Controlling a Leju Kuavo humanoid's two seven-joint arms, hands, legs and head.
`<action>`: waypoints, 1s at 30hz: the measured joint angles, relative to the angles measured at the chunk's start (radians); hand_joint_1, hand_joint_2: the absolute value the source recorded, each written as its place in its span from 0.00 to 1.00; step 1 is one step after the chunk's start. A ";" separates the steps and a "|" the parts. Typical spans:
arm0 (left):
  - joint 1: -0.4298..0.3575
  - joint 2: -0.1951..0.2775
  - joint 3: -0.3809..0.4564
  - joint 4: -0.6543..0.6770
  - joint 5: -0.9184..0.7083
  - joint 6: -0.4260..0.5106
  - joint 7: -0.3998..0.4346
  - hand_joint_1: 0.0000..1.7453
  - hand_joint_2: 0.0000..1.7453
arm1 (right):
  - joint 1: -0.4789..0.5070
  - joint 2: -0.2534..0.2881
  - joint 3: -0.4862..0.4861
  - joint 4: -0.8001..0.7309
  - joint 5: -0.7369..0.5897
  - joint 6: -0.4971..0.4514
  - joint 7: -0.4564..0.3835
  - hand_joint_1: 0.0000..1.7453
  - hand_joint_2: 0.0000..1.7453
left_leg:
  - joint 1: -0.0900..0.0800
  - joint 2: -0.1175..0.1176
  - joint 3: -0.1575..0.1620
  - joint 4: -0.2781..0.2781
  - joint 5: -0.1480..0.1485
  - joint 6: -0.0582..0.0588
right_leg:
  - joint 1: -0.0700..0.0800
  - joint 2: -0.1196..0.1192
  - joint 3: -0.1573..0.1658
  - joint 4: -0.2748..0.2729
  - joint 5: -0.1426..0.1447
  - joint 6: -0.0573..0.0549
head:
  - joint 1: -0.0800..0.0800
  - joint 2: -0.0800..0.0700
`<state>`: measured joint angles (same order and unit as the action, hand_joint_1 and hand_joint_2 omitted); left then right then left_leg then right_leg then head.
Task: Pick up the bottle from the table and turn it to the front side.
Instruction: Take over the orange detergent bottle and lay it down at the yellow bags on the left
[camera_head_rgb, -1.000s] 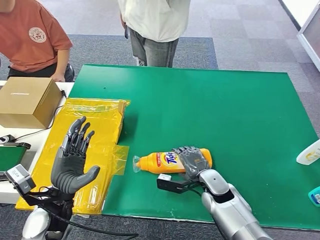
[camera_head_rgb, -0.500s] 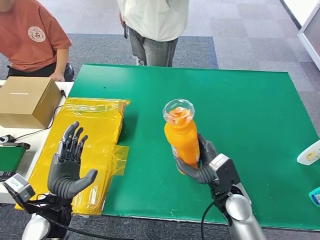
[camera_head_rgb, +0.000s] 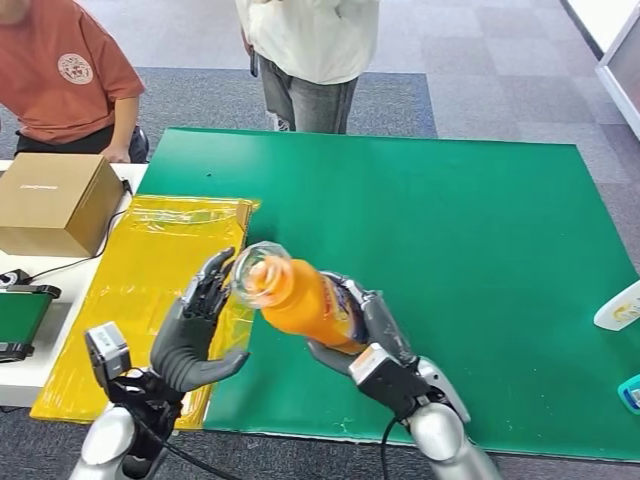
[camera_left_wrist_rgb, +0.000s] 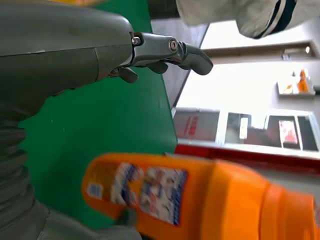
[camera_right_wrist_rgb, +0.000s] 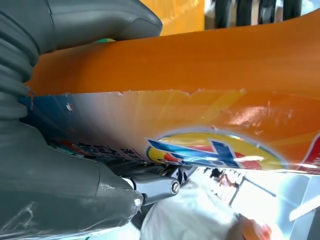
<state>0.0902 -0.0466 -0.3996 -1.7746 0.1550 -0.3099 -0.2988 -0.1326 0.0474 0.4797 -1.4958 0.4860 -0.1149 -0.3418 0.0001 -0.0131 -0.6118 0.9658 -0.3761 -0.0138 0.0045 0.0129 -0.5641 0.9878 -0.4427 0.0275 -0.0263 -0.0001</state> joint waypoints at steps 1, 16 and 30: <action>-0.014 0.002 -0.019 0.013 0.005 -0.008 0.007 0.00 1.00 | -0.007 0.005 0.016 0.019 0.018 -0.009 0.000 1.00 1.00 | 0.000 0.000 0.000 0.000 0.000 0.000 | 0.000 0.000 0.000 0.000 0.000 0.000 | 0.000 0.000; -0.180 0.030 -0.166 0.125 0.044 -0.035 0.059 0.25 1.00 | -0.087 0.050 0.124 0.200 0.110 -0.054 0.003 1.00 1.00 | 0.000 0.000 0.000 0.000 0.000 0.000 | 0.000 0.000 -0.001 0.000 0.000 0.000 | 0.000 0.000; -0.188 0.052 -0.198 0.163 -0.111 0.118 0.074 1.00 1.00 | -0.095 0.055 0.146 0.255 0.124 -0.090 0.043 1.00 1.00 | 0.000 0.000 -0.001 0.000 0.000 0.000 | 0.000 0.000 -0.001 0.000 0.000 0.000 | 0.000 0.000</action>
<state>-0.0976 0.0055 -0.5974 -1.6117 0.0442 -0.1919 -0.2251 -0.2273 0.1026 0.6258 -1.2407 0.6101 -0.2046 -0.2984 0.0001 -0.0130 -0.6127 0.9659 -0.3761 -0.0139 0.0043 0.0130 -0.5652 0.9879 -0.4427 0.0274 -0.0263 -0.0002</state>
